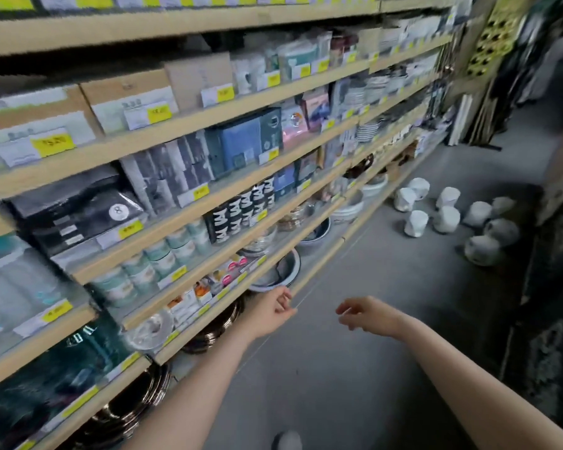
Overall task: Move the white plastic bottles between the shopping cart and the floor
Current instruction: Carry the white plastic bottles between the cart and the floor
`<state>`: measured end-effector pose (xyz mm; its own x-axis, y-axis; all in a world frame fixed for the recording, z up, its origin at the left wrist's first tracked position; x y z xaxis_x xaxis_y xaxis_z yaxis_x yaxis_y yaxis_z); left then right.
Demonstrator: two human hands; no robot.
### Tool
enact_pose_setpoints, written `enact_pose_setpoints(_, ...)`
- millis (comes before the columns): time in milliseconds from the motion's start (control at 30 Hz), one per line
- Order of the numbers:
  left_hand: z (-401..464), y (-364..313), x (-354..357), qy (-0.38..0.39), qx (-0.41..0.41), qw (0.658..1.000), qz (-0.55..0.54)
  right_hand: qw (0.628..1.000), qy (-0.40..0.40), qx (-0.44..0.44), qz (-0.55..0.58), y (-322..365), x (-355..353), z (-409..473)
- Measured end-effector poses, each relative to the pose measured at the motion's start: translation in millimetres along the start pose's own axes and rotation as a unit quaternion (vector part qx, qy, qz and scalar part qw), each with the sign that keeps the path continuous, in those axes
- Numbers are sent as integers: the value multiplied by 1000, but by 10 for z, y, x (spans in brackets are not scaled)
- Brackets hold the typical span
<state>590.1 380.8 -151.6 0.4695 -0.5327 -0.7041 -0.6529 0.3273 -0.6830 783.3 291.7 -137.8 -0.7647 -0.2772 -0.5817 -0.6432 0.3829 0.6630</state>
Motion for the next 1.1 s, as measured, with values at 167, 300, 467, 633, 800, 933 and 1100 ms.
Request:
enact_pose_setpoints(167, 1168, -205, 168, 30, 27, 998, 39, 999, -38, 20, 29, -503, -705, 670)
enact_pose_setpoints(300, 2124, -458, 291, 72, 51, 993, 78, 996, -46, 63, 52, -902, -1336, 1183)
enact_pose_setpoints(467, 3226, -887, 507, 115, 76, 985, 99, 990, -76, 92, 77, -1395, -2142, 1667)
enact_pose_setpoints(633, 4216, -1359, 841, 147, 95, 978, 111, 987, -86, 112, 81, -2021, -2952, 2064)
enact_pose_setpoints(800, 5276, -1978, 1335, 133, 96, 983, 86, 987, -84, 111, 76, -2792, -3927, 2500)
enact_pose_setpoints(933, 6036, -2608, 1730, 119, 80, 987, 70, 988, -70, 115, 72, -3351, -4805, 2764)
enact_pose_setpoints(1100, 6906, -3164, 2053, 94, 51, 994, 36, 988, -74, 123, 65, -3953, -5777, 3178)
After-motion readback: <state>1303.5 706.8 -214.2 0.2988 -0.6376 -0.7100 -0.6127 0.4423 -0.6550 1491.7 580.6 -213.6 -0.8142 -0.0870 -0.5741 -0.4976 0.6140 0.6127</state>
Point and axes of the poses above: each hand's wrist, its own z-axis towards the middle knuckle, its own x-axis out of the palm, y = z × x, the point moved 6 cm from there along z, towards the middle knuckle, and after that the axes turned 4 degrees about z, right-handed, at the moved point
